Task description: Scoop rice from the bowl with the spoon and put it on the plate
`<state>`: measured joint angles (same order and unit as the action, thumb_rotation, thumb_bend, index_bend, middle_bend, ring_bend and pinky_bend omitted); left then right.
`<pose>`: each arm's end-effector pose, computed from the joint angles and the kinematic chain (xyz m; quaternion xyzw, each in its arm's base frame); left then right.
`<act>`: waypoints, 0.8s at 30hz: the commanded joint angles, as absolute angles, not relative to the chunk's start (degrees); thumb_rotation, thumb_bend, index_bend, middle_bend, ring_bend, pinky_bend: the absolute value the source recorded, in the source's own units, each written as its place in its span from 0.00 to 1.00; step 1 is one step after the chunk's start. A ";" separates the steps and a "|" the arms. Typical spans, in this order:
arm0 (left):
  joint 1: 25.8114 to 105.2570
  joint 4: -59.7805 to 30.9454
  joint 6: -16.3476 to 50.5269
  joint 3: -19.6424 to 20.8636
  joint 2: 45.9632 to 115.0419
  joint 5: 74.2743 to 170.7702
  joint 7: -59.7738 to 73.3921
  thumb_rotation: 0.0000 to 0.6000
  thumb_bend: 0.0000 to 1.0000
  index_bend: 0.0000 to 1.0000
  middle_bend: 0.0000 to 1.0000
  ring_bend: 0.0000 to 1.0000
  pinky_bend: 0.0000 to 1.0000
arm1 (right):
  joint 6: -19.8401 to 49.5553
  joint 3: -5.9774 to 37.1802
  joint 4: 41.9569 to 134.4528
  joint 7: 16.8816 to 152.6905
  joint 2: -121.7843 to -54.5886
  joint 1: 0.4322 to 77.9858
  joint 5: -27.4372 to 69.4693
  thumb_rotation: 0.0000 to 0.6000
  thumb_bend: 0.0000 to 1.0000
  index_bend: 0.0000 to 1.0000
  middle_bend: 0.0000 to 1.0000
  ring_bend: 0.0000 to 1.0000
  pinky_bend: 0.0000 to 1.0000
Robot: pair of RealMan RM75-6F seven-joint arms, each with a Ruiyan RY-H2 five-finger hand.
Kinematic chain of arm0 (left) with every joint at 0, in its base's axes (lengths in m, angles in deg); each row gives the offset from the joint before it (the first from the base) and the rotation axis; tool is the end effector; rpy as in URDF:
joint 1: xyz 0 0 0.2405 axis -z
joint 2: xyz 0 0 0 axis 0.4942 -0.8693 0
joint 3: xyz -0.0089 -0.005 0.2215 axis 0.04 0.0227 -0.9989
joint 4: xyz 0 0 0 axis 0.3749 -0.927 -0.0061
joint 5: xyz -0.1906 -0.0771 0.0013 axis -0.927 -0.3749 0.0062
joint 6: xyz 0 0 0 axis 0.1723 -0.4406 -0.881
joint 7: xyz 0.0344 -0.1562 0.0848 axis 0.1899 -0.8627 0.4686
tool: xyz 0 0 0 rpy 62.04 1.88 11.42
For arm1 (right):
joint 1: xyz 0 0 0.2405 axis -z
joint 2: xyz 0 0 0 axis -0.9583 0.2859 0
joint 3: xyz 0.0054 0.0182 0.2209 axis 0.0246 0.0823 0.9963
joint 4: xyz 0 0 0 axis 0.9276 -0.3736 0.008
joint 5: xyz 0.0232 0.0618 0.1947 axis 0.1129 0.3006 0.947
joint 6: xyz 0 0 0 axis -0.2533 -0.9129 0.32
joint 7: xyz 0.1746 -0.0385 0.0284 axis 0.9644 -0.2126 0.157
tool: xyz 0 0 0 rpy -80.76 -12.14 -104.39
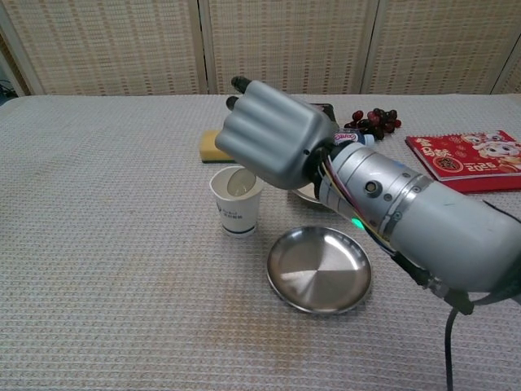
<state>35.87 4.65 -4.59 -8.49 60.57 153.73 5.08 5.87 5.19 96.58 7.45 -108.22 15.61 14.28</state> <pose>-0.2643 0.2071 0.1372 -0.6412 -0.3692 -0.3969 0.5432 0.0039 -0.2965 -0.0745 0.8038 0.1355 0.2859 0.5037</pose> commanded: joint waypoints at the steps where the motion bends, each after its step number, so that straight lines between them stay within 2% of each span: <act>1: 35.86 4.63 -4.56 -8.51 60.54 153.75 5.01 1.00 0.47 0.00 0.00 0.00 0.07 | 5.10 4.93 95.60 6.28 -108.61 16.41 12.37 1.00 0.36 0.94 0.58 0.22 0.14; 8: 36.01 4.42 -4.19 -8.60 60.73 153.87 5.38 1.00 0.47 0.00 0.00 0.00 0.07 | 1.76 7.29 97.45 9.15 -108.08 19.93 11.28 1.00 0.36 0.94 0.58 0.22 0.13; 12: 35.89 4.55 -4.28 -8.68 60.83 153.93 5.95 1.00 0.48 0.00 0.00 0.00 0.07 | -3.19 8.26 103.02 19.49 -105.30 25.24 10.30 1.00 0.36 0.93 0.58 0.22 0.13; 17: 35.88 4.70 -4.45 -8.70 61.13 154.26 6.79 1.00 0.47 0.00 0.00 0.00 0.07 | -2.96 5.53 108.72 37.32 -98.92 30.95 8.60 1.00 0.36 0.92 0.58 0.22 0.13; 21: 35.99 4.97 -4.01 -8.79 61.55 154.21 7.97 1.00 0.48 0.00 0.00 0.00 0.07 | -1.02 2.63 107.59 49.64 -96.53 34.86 7.79 1.00 0.36 0.92 0.58 0.22 0.13; 24: 36.19 5.13 -3.56 -8.87 61.84 154.28 8.69 1.00 0.48 0.00 0.00 0.00 0.07 | 1.38 1.49 104.94 53.37 -96.92 36.07 7.70 1.00 0.36 0.92 0.58 0.22 0.13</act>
<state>36.12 5.06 -3.66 -8.83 61.75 154.25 8.57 -0.89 4.04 105.98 46.57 -99.12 32.25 8.70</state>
